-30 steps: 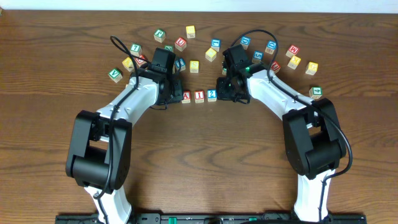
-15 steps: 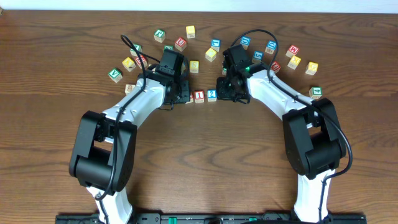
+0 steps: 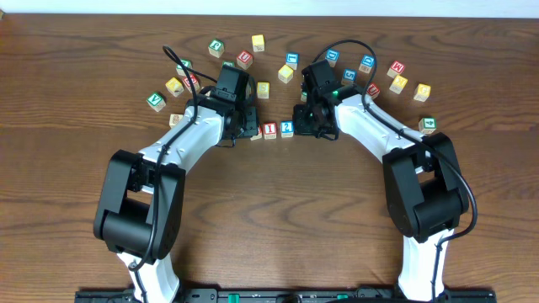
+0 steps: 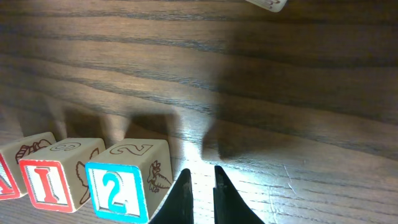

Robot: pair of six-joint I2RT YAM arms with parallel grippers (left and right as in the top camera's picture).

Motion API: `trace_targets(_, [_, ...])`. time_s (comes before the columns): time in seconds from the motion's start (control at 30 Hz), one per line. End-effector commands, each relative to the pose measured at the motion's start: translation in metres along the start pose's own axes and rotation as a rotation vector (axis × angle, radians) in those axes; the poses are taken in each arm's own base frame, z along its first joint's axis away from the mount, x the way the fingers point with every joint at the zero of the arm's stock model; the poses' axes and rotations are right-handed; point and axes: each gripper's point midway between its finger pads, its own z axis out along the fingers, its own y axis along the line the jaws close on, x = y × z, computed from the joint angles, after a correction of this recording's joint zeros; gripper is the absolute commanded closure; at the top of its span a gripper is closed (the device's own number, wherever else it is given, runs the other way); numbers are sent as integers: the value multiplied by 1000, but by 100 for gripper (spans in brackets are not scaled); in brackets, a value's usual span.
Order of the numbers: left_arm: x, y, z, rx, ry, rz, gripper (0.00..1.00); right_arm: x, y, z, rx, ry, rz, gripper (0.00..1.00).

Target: Spell out AI2

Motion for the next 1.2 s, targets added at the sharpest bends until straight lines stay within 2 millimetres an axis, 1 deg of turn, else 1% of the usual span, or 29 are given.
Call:
trace_targets(0.0, [5,-1,5,5,17,19,80,5,5,3,-4,8,-13,93])
trace_targets(0.07, [6,-3,5,5,19,34,81,5,7,4,-3,5,-18,92])
trace_targets(0.1, [6,-1,5,-5,18,35,85,5,7,4,-1,5,-18,92])
trace_targets(0.17, [2,9,4,-58,-2,25,86,5,6,4,1,4,-18,92])
trace_targets(0.23, [-3,14,3,-75,-17,18,86,5,6,4,2,4,-19,92])
trace_targets(0.4, [-12,12,-7,-61,-41,11,86,4,5,4,13,-2,-20,92])
trace_targets(0.47, [-10,13,-8,-64,-34,10,86,4,5,5,14,-4,-20,91])
trace_targets(0.6, [-2,17,0,-74,-6,8,86,3,4,5,16,-6,-20,91])
trace_targets(0.73, [0,18,6,-77,3,7,86,3,4,6,16,-6,-20,92])
trace_targets(0.93, [-3,13,7,-67,-13,16,86,2,5,6,14,-12,-21,91])
trace_targets(1.17, [4,-4,17,-52,-7,57,86,-2,7,7,5,-29,-24,91])
